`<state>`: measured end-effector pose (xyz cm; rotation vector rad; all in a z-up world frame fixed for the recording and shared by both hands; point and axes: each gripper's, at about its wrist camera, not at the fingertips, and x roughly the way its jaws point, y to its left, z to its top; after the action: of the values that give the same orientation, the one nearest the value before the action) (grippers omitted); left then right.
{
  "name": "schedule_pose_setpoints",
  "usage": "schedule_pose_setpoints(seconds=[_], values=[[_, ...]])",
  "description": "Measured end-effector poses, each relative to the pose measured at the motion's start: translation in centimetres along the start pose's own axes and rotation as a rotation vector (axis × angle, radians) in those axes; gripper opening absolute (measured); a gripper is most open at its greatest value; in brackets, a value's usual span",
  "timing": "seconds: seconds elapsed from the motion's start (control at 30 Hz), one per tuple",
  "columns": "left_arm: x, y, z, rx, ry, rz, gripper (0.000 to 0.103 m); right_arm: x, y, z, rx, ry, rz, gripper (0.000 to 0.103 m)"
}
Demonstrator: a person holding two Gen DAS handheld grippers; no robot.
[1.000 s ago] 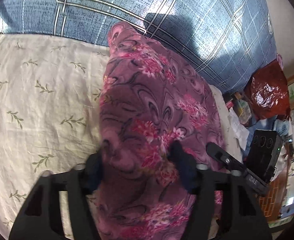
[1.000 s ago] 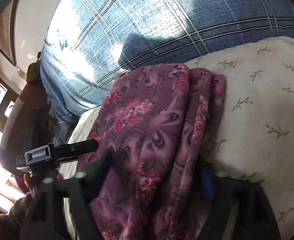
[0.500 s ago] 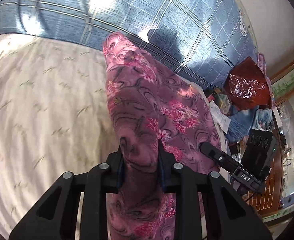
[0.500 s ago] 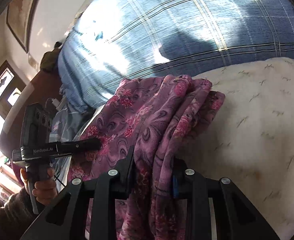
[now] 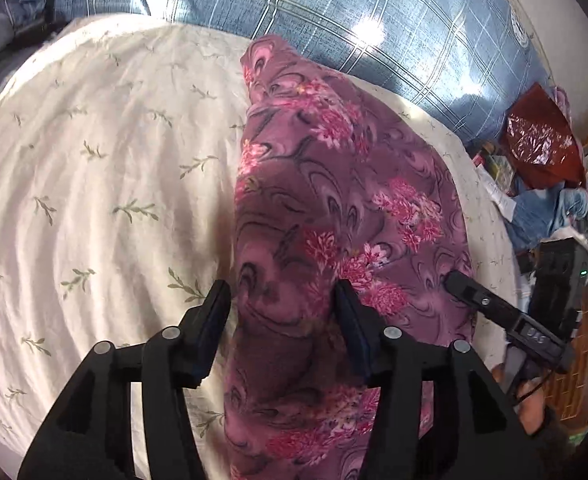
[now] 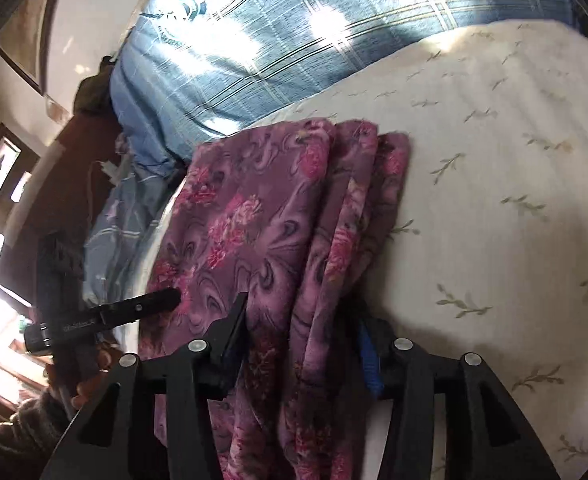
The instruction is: Fold small clothes
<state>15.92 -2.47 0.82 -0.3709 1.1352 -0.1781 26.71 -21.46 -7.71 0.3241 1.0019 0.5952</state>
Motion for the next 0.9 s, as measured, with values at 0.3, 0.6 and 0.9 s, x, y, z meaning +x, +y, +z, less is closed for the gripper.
schedule_pose_setpoints(seconds=[0.3,0.6,0.9], values=[[-0.9,-1.5,-1.6,0.070,-0.044,0.085,0.058,-3.4,3.6,-3.2,-0.164,-0.033,-0.127,0.061],[-2.4,-2.2,-3.4,0.125,-0.061,0.144,0.059,-2.6,2.1,-6.0,-0.109,0.028,-0.268,0.081],[-6.8,-1.5,-6.9,0.227,-0.145,0.339,0.070,-5.4,5.3,-7.2,-0.177,0.004,-0.509,0.092]])
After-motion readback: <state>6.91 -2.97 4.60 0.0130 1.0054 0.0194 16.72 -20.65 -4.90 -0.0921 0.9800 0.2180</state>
